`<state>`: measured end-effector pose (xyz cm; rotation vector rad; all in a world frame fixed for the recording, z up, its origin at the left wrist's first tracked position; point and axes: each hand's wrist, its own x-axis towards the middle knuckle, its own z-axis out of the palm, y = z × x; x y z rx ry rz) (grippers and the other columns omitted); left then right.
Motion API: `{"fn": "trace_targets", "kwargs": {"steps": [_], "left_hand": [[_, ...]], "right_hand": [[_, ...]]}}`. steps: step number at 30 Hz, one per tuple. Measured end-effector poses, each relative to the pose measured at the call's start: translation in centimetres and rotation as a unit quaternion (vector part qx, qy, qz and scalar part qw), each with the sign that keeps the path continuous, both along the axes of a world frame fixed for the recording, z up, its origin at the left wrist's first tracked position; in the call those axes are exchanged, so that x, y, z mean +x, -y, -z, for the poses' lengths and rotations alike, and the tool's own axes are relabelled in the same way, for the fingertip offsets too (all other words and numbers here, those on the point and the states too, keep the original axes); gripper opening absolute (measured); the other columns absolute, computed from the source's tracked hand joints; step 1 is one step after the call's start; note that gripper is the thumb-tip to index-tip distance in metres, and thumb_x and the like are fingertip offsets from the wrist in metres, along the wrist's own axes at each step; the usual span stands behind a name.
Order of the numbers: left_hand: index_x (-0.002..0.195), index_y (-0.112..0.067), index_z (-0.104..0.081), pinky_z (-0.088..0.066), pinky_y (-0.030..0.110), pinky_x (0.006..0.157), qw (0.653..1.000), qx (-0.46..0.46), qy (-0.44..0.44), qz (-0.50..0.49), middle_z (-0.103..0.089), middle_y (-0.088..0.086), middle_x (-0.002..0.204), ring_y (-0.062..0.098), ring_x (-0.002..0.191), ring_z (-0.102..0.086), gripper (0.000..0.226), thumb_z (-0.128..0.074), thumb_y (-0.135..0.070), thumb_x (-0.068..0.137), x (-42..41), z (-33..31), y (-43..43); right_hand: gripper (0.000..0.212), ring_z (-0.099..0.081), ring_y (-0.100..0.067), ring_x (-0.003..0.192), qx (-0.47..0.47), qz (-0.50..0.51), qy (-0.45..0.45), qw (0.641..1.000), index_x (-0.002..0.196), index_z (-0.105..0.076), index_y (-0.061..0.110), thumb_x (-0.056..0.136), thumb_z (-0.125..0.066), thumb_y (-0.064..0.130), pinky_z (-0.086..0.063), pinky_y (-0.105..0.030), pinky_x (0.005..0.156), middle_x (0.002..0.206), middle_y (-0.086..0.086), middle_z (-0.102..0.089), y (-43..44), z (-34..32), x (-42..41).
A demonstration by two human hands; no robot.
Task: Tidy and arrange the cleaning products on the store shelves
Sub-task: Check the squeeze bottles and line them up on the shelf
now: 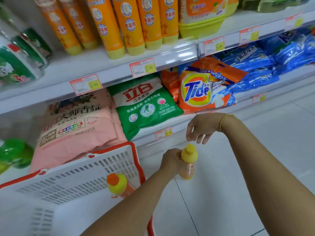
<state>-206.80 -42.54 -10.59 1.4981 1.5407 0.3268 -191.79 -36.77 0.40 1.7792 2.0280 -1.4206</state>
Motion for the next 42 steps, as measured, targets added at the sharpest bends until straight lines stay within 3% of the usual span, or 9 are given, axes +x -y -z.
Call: {"fn": "trace_targets", "kwargs": {"steps": [4, 7, 12, 15, 18, 25, 29, 35, 42], "left_hand": [[0.095, -0.012, -0.072, -0.054, 0.034, 0.088, 0.998, 0.016, 0.063, -0.009, -0.069, 0.003, 0.085, 0.019, 0.084, -0.064, 0.027, -0.076, -0.013, 0.069, -3.1, -3.7, -0.4], [0.074, -0.020, -0.066, -0.054, 0.029, 0.069, 0.987, 0.106, 0.115, -0.044, -0.066, -0.003, 0.069, 0.009, 0.062, -0.064, 0.017, -0.070, -0.007, 0.085, -6.6, -9.4, -1.0], [0.067, -0.005, -0.062, -0.047, 0.018, 0.050, 0.910, 0.333, 0.178, -0.171, -0.065, 0.001, 0.058, 0.008, 0.048, -0.057, 0.028, -0.067, -0.023, 0.088, -14.5, -22.0, -2.7], [0.069, -0.009, -0.063, -0.054, 0.026, 0.059, 0.865, 0.424, 0.167, -0.212, -0.066, 0.000, 0.065, 0.010, 0.059, -0.061, 0.026, -0.067, -0.026, 0.088, -19.1, -26.8, -6.7], [0.093, -0.019, -0.065, -0.054, 0.043, 0.090, 0.864, 0.417, 0.139, -0.245, -0.069, 0.003, 0.098, 0.017, 0.093, -0.066, 0.025, -0.073, -0.032, 0.073, -22.5, -29.0, -13.7], [0.120, -0.008, -0.055, -0.052, 0.043, 0.093, 0.880, 0.322, 0.128, -0.324, -0.065, 0.009, 0.120, 0.027, 0.103, -0.064, 0.058, -0.082, -0.025, 0.072, -24.8, -28.2, -25.5], [0.087, -0.020, -0.053, -0.050, 0.034, 0.087, 0.869, 0.328, 0.117, -0.352, -0.066, 0.010, 0.118, 0.026, 0.102, -0.064, 0.026, -0.077, -0.022, 0.080, -24.5, -29.1, -27.6], [0.104, -0.009, -0.060, -0.045, 0.027, 0.079, 0.854, 0.386, 0.045, -0.346, -0.066, 0.009, 0.113, 0.024, 0.096, -0.062, 0.037, -0.080, -0.019, 0.076, -24.0, -28.3, -24.2], [0.104, -0.016, -0.058, -0.037, 0.011, 0.064, 0.817, 0.510, 0.055, -0.263, -0.062, -0.005, 0.096, 0.015, 0.089, -0.059, 0.038, -0.078, -0.004, 0.075, -21.6, -27.4, -15.0]], "right_hand": [[0.023, -0.068, -0.023, 0.088, 0.127, 0.001, -0.030, 0.991, 0.097, -0.070, 0.006, 0.087, -0.066, 0.027, -0.057, -0.028, 0.079, 0.092, -0.009, -0.071, -0.7, -4.2, -1.9], [0.026, -0.068, -0.021, 0.075, 0.269, 0.023, -0.099, 0.958, 0.083, -0.069, 0.007, 0.085, -0.067, 0.033, -0.057, -0.035, 0.077, 0.075, -0.005, -0.070, -1.1, -8.3, -4.8], [0.023, -0.048, -0.001, 0.057, 0.535, 0.191, -0.285, 0.772, 0.073, -0.062, 0.013, 0.084, -0.070, 0.031, -0.040, -0.015, 0.057, 0.063, 0.007, -0.055, -2.3, -11.9, -13.0], [0.020, -0.059, -0.013, 0.075, 0.646, 0.165, -0.222, 0.712, 0.086, -0.066, 0.010, 0.088, -0.063, 0.030, -0.048, -0.033, 0.070, 0.080, -0.001, -0.064, -5.3, -11.8, -17.6], [0.036, -0.061, -0.032, 0.080, 0.661, 0.120, -0.129, 0.730, 0.088, -0.069, 0.009, 0.091, -0.051, 0.040, -0.043, -0.036, 0.065, 0.084, -0.012, -0.068, -8.9, -10.4, -21.2], [0.051, -0.049, -0.030, 0.058, 0.754, 0.197, -0.019, 0.627, 0.058, -0.057, 0.013, 0.095, -0.042, 0.043, -0.030, -0.034, 0.055, 0.059, -0.010, -0.053, -12.2, -7.5, -24.3], [0.052, -0.045, -0.025, 0.058, 0.761, 0.197, -0.069, 0.614, 0.058, -0.057, 0.015, 0.096, -0.041, 0.045, -0.022, -0.032, 0.058, 0.058, -0.005, -0.050, -12.1, -7.1, -24.1], [0.046, -0.047, -0.018, 0.060, 0.727, 0.181, -0.130, 0.650, 0.063, -0.063, 0.019, 0.092, -0.042, 0.047, -0.019, -0.027, 0.058, 0.058, 0.003, -0.054, -11.2, -7.6, -23.6], [0.034, -0.057, 0.001, 0.108, 0.509, 0.156, -0.475, 0.701, 0.115, -0.063, 0.030, 0.085, -0.058, 0.044, -0.047, -0.022, 0.090, 0.114, 0.019, -0.063, -6.6, -9.2, -21.5]]}}
